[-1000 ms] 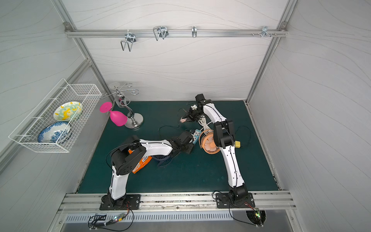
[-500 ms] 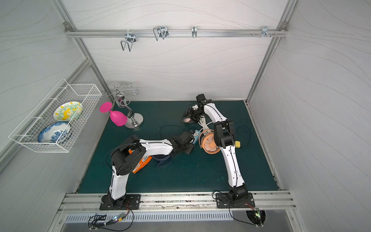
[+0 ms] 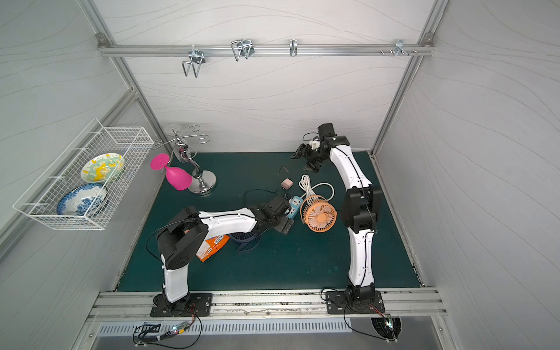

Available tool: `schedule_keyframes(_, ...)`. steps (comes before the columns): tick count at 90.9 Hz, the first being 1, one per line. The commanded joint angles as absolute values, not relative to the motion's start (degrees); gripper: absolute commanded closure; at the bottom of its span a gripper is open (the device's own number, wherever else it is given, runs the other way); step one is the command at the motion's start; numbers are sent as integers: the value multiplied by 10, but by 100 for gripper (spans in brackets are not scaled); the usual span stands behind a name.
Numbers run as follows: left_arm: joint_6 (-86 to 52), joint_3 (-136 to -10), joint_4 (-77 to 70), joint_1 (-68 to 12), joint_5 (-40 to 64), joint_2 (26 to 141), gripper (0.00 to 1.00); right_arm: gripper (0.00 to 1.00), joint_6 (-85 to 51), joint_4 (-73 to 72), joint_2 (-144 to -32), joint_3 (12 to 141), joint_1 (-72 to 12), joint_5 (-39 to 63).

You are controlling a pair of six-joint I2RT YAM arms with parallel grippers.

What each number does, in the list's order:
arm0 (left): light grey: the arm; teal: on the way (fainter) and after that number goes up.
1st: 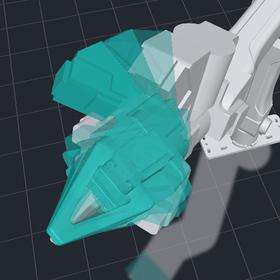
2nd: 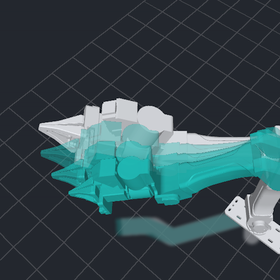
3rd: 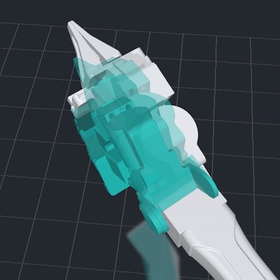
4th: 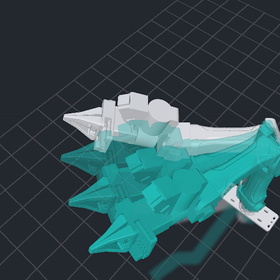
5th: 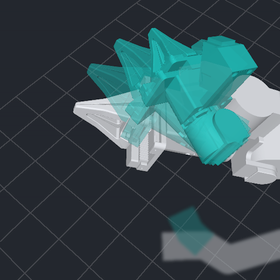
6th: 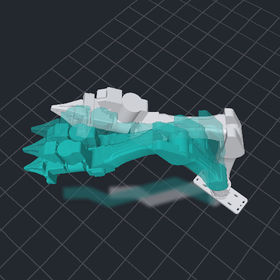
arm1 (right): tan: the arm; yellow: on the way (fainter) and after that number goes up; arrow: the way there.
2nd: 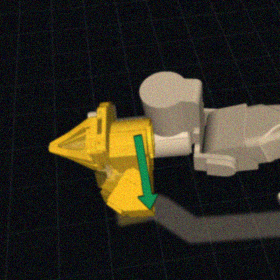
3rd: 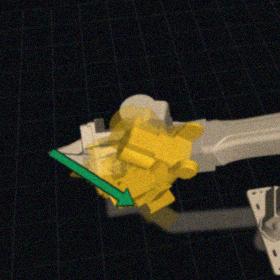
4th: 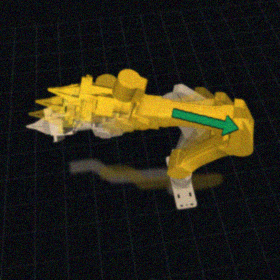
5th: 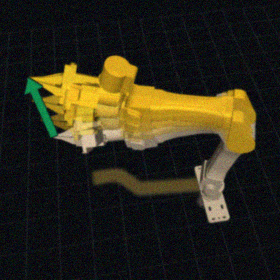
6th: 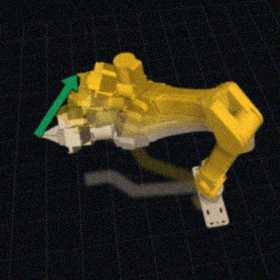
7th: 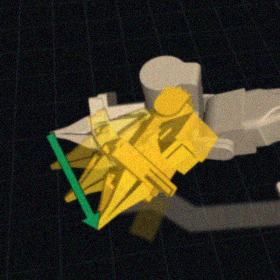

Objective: Unplug the desk fan from the power strip
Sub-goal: Reset both arms

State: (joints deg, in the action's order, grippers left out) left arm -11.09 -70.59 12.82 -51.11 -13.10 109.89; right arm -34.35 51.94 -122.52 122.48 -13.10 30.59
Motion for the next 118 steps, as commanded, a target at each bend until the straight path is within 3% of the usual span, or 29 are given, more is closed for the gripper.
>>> schedule_keyframes(1, -96, -726, 140, -514, -146, 1049, 0, 17, -329, 536, -1181, 1199, -114, 282)
schedule_keyframes(24, -81, -736, 190, -456, -153, 928, 0, 14, -315, 524, -1061, 1102, -49, 174)
schedule_keyframes(32, -84, -730, 213, -409, -153, 876, 0, 2, -302, 491, -1005, 1031, -27, 92)
schedule_keyframes(54, -91, -627, 212, -211, -146, 750, 0, 1, -148, 231, -793, 702, -22, -185)
schedule_keyframes(67, -64, -521, 126, -103, -127, 706, 0, 1, -96, 73, -710, 524, -6, -247)
schedule_keyframes(88, -64, -398, -39, -14, -117, 742, 0, 1, -111, -103, -727, 361, -24, -284)
schedule_keyframes(118, -20, -293, -337, 5, -116, 832, 4, 1, -47, -448, -820, 218, -55, -254)
